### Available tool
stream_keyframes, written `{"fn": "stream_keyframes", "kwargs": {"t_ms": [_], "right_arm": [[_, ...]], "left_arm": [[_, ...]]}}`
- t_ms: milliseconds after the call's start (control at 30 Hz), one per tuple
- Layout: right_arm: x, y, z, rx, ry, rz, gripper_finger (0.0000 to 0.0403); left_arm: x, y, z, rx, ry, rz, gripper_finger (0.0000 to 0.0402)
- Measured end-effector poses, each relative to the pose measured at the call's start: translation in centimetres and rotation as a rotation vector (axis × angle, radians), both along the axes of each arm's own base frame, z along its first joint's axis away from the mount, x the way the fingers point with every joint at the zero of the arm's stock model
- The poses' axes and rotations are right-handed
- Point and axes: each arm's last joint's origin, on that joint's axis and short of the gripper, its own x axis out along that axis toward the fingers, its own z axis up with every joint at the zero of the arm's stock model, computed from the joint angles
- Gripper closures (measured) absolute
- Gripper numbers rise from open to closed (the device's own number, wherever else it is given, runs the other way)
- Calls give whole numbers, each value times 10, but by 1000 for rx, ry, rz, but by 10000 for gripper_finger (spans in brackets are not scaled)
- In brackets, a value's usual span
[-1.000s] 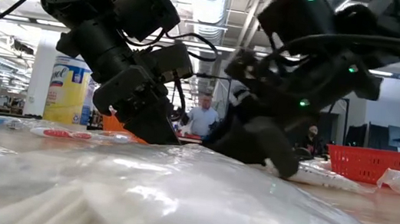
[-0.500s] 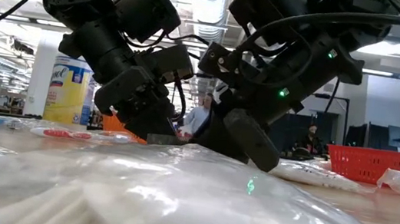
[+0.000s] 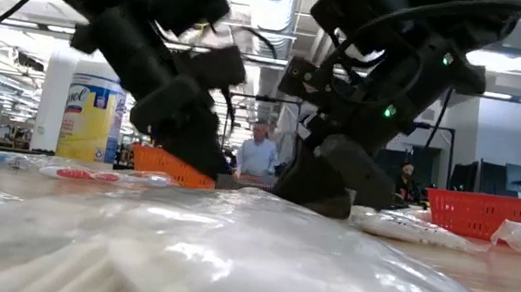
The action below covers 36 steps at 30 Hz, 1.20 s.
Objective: Pick & Place Travel size toiletries
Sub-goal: Put the black comb into the top red basket
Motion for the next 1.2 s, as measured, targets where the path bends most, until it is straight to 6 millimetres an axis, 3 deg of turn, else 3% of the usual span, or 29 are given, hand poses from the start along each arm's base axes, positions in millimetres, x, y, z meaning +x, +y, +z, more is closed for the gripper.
{"fn": "stream_keyframes", "kwargs": {"t_ms": [233, 467, 600, 900, 1067, 1200], "right_arm": [[-22, 1, 38, -16, -97, -146, 396], [-58, 8, 87, -3, -207, -383, 399], [-89, 4, 104, 9, -201, -539, 400], [-148, -14, 106, -71, -31, -933, 401], [-164, -19, 105, -138, 0, -1059, 401], [-176, -29, 92, -152, 21, -1086, 402]], "left_arm": [[-36, 8, 28, 79, -137, 205, 399], [-66, 10, 47, 20, -290, 209, 399], [-71, 5, 52, 10, -343, 175, 399], [-69, -12, 57, -27, -407, 54, 399], [-69, -14, 58, -23, -419, 41, 399], [-69, -14, 58, -26, -421, 37, 399]]}}
